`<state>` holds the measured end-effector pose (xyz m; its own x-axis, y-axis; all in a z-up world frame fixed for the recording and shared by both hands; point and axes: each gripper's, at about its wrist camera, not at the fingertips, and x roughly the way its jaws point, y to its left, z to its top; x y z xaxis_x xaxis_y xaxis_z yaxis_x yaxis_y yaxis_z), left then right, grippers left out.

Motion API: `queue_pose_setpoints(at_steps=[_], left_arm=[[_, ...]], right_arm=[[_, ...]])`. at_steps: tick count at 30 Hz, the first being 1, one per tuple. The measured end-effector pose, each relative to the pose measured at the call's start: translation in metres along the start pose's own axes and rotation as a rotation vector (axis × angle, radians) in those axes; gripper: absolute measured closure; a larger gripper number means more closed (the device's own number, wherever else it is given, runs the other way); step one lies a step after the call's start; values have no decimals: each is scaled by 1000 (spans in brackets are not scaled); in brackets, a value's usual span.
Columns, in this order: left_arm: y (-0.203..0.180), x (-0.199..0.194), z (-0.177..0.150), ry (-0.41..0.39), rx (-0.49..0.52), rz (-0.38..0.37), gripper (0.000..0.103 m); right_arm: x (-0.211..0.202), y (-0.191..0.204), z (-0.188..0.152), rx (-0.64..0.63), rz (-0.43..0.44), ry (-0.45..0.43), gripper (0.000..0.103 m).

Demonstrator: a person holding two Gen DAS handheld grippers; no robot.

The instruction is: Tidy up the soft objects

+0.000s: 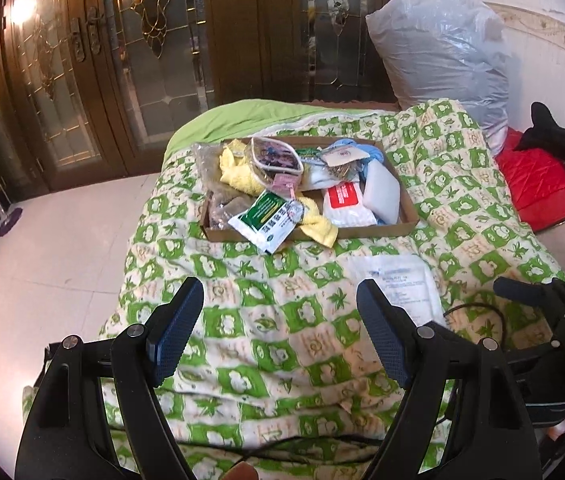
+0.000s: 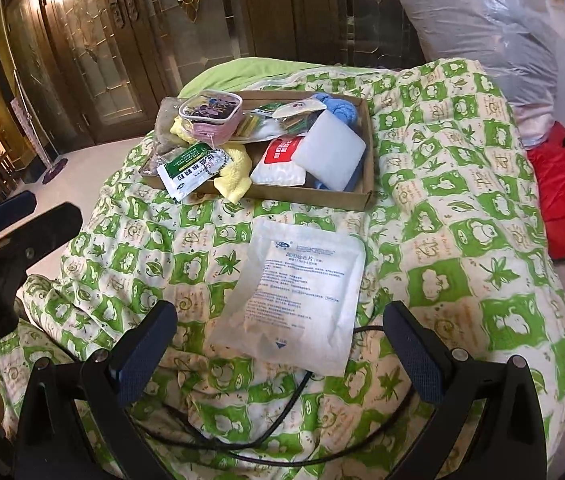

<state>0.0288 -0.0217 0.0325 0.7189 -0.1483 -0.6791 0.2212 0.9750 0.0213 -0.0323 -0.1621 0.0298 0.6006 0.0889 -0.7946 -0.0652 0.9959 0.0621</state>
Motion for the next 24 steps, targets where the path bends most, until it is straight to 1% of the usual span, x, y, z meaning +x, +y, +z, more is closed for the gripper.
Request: queue_pose_setpoints(at_steps=[3, 7, 13, 21, 24], left_arm=[[1, -5, -2, 5, -13, 4, 23], [1, -12, -2, 4, -31, 0, 23], [-1, -24, -2, -17, -40, 3, 23], [0, -32, -3, -23, -54, -6, 23], [0, -37, -3, -40, -62, -3, 23]], right_arm=[[-5, 3, -2, -8, -5, -7, 0], [-10, 8, -5, -20, 9, -9, 0], [-20, 11, -12, -19, 19, -25, 0], [-28, 17, -18, -38, 17, -38, 0], [-30, 18, -20, -42, 17, -42, 0]])
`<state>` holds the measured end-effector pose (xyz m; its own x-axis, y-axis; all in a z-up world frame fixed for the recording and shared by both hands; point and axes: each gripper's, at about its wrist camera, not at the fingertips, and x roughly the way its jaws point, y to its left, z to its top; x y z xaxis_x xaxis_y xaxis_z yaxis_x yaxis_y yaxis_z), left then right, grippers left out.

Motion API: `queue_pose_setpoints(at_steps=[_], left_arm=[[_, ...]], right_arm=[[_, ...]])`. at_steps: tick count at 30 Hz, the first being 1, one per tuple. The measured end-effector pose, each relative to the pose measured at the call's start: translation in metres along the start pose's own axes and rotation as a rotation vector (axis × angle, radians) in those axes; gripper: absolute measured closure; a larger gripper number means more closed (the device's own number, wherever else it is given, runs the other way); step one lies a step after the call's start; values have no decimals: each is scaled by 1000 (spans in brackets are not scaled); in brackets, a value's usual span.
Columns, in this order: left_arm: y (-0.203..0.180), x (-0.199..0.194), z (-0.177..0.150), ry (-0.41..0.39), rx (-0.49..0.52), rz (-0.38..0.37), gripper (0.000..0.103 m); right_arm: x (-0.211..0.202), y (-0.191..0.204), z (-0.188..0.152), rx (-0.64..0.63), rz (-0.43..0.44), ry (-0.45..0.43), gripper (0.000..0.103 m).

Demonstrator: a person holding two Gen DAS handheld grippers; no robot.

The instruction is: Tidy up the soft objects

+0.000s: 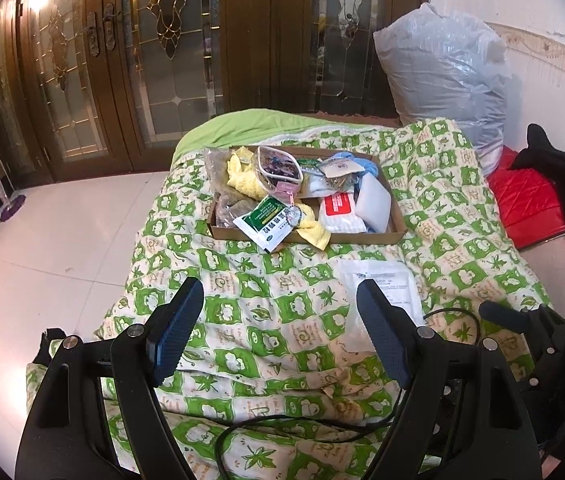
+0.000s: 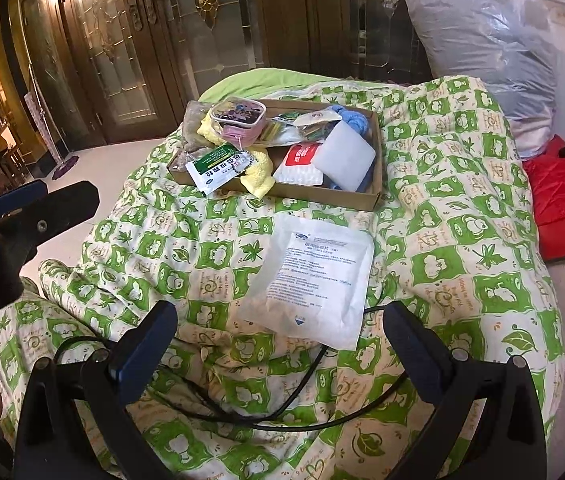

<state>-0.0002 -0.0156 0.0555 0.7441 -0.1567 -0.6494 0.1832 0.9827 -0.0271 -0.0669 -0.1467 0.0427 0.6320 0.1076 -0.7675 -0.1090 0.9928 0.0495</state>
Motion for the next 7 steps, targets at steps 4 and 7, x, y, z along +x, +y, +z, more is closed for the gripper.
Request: queue_pose_setpoints(at_steps=[4, 7], left_arm=[[0, -6, 0, -25, 1, 9, 23], [-1, -5, -1, -7, 7, 4, 23]], right_arm=[[3, 1, -3, -5, 6, 13, 0], [8, 0, -6, 1, 11, 35, 0]])
